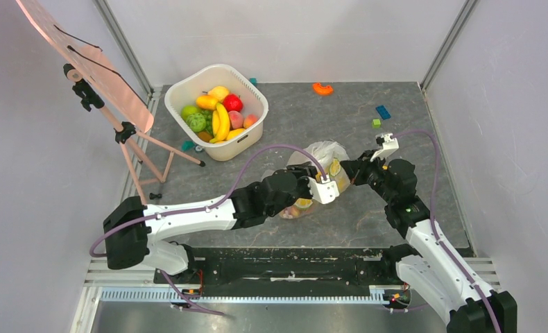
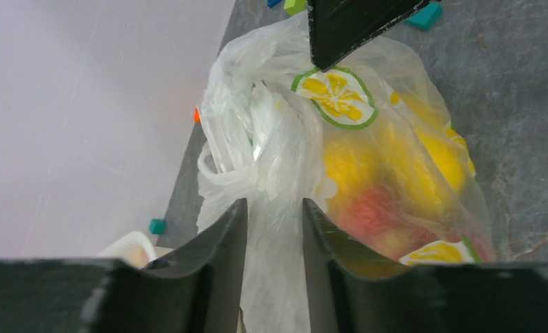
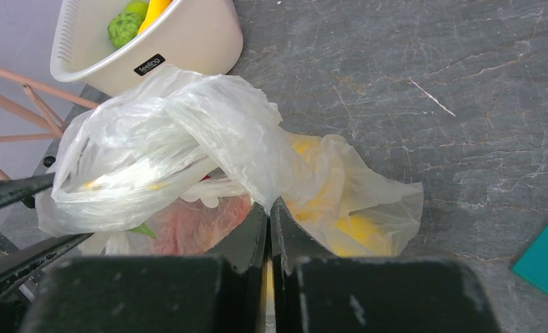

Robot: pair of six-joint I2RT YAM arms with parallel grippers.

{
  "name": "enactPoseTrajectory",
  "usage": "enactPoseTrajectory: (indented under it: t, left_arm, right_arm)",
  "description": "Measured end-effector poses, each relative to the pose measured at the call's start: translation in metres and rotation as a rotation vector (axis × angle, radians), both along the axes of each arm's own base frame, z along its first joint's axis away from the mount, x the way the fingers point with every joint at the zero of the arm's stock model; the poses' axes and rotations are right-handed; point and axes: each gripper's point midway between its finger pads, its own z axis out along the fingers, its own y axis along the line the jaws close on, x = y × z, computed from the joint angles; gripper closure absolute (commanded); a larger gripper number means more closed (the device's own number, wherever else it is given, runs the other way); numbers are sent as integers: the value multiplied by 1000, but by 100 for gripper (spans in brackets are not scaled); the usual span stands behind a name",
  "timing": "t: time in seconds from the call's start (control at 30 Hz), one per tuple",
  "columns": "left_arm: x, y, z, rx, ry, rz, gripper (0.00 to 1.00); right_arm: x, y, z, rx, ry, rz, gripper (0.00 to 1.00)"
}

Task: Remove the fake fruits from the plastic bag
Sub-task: Untie the plastic bag at the center of the board.

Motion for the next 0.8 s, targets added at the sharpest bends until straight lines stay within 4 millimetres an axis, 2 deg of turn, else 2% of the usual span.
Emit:
enactPoseTrajectory:
  t: [0.07, 0.23, 0.4, 0.67, 0.8]
  left_arm:
    - [0, -2, -2, 2, 4, -4, 83]
    - [1, -3, -6, 7, 14, -3, 96]
    - [4, 4, -2, -40, 38, 16, 98]
    - [10, 65, 18, -342, 137, 88, 98]
    - [6, 83, 17, -462, 173, 97, 98]
  right_arm:
    - [0, 0, 0, 0, -1, 3, 100]
    - [-3, 0, 3, 0, -12, 4, 100]
    - [-3, -6, 2, -4, -17, -26, 100]
    - [-3, -24, 3, 53, -8, -157, 100]
    - [-3, -31, -3, 83, 21, -220, 98]
